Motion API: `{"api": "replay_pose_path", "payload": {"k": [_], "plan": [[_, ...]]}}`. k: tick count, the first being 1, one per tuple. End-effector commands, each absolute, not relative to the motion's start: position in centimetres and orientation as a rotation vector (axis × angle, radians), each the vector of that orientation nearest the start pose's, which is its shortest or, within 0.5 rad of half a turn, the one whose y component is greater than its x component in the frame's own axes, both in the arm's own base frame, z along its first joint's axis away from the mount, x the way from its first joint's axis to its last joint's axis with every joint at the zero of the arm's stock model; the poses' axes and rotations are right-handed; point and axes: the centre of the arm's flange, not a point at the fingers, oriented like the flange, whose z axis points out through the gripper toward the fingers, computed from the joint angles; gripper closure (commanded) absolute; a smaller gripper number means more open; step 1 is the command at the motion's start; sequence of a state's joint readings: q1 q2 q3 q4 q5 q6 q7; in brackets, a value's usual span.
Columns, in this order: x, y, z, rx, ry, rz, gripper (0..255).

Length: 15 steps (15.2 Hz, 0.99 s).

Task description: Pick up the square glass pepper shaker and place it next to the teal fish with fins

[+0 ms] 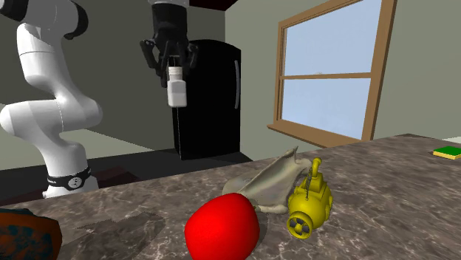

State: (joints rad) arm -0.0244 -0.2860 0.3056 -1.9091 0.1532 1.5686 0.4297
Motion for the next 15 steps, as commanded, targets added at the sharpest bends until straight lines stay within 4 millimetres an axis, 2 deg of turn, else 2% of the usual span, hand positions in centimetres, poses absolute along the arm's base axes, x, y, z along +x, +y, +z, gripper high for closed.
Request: {"api": "replay_pose_path", "payload": {"k": [1, 15], "plan": [[43.4, 13.5, 60.4, -3.086, 0.257, 0.133, 255], [41.6, -4.9, 60.4, -3.086, 0.257, 0.133, 255]]}}
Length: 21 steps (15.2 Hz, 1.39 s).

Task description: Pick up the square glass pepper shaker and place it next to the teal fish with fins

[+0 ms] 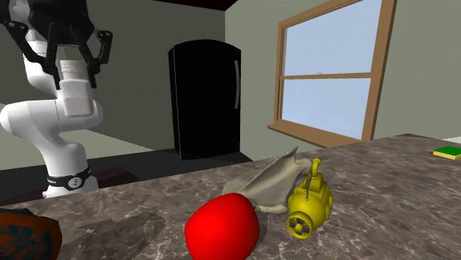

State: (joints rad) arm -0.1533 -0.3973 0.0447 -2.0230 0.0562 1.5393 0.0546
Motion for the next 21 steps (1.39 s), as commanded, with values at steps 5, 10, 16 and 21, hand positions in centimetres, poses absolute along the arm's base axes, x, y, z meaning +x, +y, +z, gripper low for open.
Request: {"api": "replay_pose_path", "payload": {"k": [5, 10, 16, 21], "plan": [[41.0, -11.5, 60.5, -3.086, 0.257, 0.133, 255], [40.3, -18.0, 60.5, -3.086, 0.257, 0.133, 255], [39.5, -25.9, 60.5, -3.086, 0.257, 0.133, 255], [38.9, -32.5, 60.5, -3.086, 0.257, 0.133, 255]]}}
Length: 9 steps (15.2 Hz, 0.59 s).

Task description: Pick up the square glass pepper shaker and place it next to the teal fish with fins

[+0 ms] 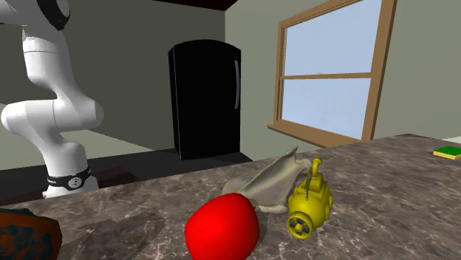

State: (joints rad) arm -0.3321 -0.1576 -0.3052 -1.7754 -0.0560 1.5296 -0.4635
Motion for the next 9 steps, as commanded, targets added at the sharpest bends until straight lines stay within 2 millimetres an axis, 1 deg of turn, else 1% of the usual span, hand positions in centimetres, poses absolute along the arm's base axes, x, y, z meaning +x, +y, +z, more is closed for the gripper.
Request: {"api": "replay_pose_path", "payload": {"k": [1, 9], "plan": [[38.8, -33.8, 60.5, -3.086, 0.257, 0.133, 255], [37.7, -44.3, 60.5, -3.086, 0.257, 0.133, 255]]}}
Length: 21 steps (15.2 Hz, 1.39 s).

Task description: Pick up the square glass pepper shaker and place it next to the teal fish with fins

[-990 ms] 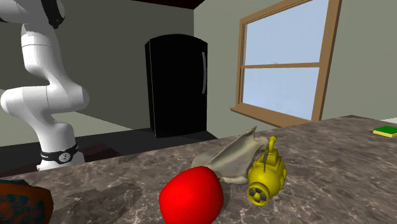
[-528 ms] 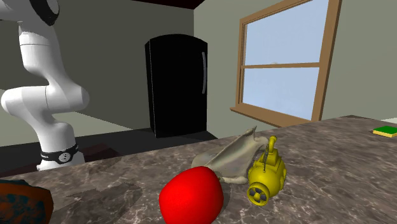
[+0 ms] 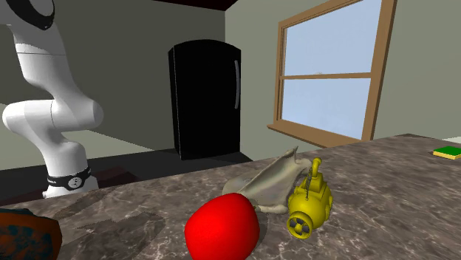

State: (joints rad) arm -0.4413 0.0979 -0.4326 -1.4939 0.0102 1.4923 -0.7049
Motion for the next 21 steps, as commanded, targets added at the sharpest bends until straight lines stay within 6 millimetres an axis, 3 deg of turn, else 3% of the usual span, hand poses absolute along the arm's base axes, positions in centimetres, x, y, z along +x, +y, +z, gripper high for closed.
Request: {"api": "replay_pose_path", "payload": {"k": [1, 2, 21], "plan": [[37.6, -45.6, 60.5, -3.086, 0.257, 0.133, 255], [37.5, -47.0, 60.5, -3.086, 0.257, 0.133, 255], [37.5, -47.0, 50.4, -3.086, 0.257, 0.133, 255]]}}
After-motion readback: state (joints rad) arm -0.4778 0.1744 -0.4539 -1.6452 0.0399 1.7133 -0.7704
